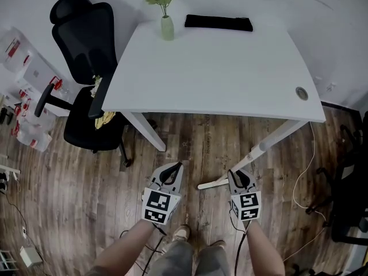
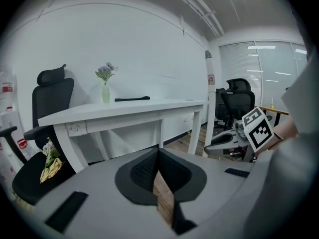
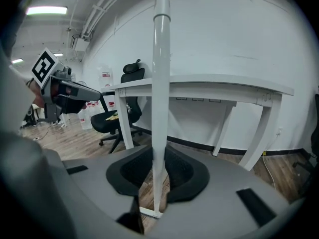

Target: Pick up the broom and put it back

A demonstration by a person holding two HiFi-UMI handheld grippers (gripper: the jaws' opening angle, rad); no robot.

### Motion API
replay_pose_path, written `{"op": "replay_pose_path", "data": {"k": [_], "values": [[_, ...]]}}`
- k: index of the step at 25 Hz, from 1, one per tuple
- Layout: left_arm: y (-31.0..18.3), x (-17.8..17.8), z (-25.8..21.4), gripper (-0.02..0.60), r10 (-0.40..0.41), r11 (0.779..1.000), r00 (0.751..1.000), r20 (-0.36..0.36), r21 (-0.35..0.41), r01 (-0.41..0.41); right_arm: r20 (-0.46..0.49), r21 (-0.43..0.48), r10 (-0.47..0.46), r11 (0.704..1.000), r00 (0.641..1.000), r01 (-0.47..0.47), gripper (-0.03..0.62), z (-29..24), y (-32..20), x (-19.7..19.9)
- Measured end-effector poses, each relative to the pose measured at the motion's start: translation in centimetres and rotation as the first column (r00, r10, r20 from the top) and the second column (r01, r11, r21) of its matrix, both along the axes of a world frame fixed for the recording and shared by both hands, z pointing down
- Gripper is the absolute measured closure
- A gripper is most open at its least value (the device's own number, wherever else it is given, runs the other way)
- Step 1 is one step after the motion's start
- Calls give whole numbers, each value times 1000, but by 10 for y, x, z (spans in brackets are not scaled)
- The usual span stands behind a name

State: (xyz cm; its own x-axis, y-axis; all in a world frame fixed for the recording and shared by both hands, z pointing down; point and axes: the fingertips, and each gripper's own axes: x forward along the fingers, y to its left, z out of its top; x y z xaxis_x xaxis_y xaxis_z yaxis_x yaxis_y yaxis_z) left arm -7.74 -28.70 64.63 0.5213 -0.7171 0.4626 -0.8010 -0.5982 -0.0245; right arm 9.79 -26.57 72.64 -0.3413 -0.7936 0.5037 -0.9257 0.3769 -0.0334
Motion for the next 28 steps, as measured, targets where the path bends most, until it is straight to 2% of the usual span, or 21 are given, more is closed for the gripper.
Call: {"op": "replay_pose_path", "data": {"k": [8,14,28], "values": [[-16,12,3,566,41,999,999,-1,-15,-41,-29,29,-20,999,999,21,493,7,-45,-5],[-24,16,15,566,54,998,998,10,-28,-54,-72,83,19,996,997,-13,482,14,-62,3],[-32,4,30,566,25,998,1000,6,-57,-25,-34,77,80,994,996,-77,462,26,-85,22]]}}
